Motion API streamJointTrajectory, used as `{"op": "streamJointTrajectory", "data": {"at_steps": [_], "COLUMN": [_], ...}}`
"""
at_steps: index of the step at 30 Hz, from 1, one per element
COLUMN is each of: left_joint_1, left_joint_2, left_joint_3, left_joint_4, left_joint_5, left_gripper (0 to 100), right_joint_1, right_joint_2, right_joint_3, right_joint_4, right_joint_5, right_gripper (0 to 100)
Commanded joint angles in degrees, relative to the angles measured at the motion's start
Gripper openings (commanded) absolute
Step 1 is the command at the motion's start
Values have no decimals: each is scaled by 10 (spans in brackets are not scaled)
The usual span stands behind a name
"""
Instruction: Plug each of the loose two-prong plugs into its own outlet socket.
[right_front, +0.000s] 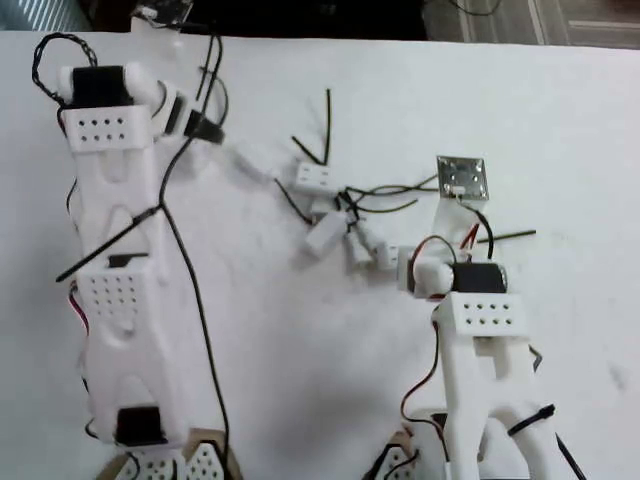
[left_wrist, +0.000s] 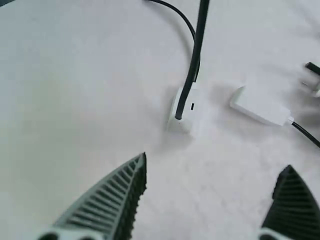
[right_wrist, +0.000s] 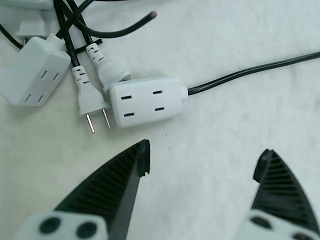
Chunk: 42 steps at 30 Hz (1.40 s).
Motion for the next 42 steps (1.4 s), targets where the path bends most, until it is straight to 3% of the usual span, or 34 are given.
{"op": "streamJointTrajectory", "data": {"at_steps": [1, 7, 14, 20, 27, 32, 36, 42], "left_joint_1": [8, 15, 69, 116, 177, 174, 154, 138], "left_joint_2": [-27, -161, -302, -321, -320, -315, -258, -139], "left_joint_3": [-16, 63, 247, 320, 457, 564, 557, 440], "left_joint_4": [4, 4, 0, -8, -146, -274, -295, -280], "left_joint_5": [-32, -82, -244, -375, -439, -444, -476, -481], "left_gripper": [384, 384, 384, 383, 320, 325, 371, 369], "right_joint_1": [-3, -3, -1, -3, -3, -4, -5, -5], "right_joint_2": [0, 0, 0, 0, 0, 0, 0, 0], "right_joint_3": [-2, -2, -2, -2, 2, 4, 4, 7], "right_joint_4": [-10, -10, -10, -10, -9, -10, -11, -26], "right_joint_5": [22, 24, 24, 24, 25, 25, 25, 25], "right_gripper": [331, 331, 331, 331, 331, 331, 331, 330]}}
